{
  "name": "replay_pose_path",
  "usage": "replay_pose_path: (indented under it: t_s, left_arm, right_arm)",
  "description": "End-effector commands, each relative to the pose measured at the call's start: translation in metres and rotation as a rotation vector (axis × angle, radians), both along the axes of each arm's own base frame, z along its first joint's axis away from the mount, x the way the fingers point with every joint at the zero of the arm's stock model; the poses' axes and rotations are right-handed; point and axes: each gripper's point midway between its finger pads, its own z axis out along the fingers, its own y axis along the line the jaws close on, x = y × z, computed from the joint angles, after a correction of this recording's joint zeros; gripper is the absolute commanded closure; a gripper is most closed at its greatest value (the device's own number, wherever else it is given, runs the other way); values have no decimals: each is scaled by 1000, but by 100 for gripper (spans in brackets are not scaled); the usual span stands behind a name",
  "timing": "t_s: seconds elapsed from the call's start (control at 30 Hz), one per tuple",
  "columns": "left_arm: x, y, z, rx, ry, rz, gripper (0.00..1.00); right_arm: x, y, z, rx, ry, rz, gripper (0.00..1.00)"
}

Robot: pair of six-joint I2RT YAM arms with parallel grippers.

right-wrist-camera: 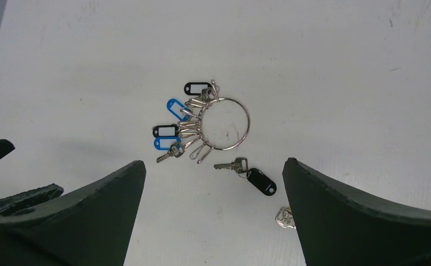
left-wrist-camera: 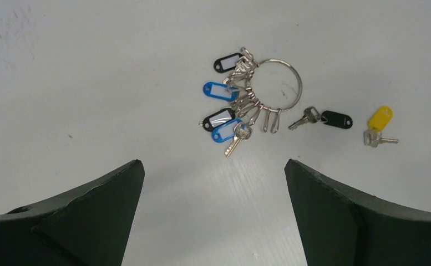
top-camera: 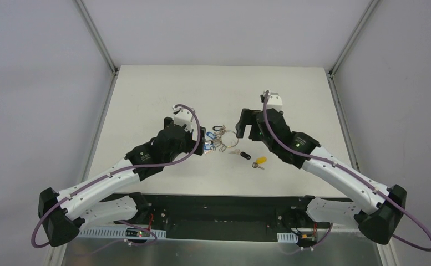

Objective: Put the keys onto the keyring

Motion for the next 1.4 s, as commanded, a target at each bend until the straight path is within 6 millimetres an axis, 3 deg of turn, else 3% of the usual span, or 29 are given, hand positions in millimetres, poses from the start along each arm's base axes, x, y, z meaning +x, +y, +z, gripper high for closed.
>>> replay_pose_path:
  t_s: [0.0, 0.17, 0.4, 0.8, 1.0, 1.37]
  left_arm:
    - [2, 3, -3, -40, -49, 23, 0]
    - [3, 5, -12, -53, -79, 28, 0]
    - [4, 2, -27, -59, -93, 10, 0]
    - [0, 9, -34, -69, -96, 20, 0]
    - [-1, 11, -34, -68, -98, 27, 0]
    - [0, 13, -37, -60, -96, 37, 0]
  right_arm:
    - [6, 1, -19, 48, 55, -111, 1]
    - [0, 13, -48, 141, 153, -156, 9]
    - [-7, 47, -85, 150, 245, -157, 17]
    - [-5, 82, -138, 235, 377, -208, 44]
    - [-8, 94, -169, 238, 457, -226, 53]
    - [-9, 99, -197, 226, 515, -261, 66]
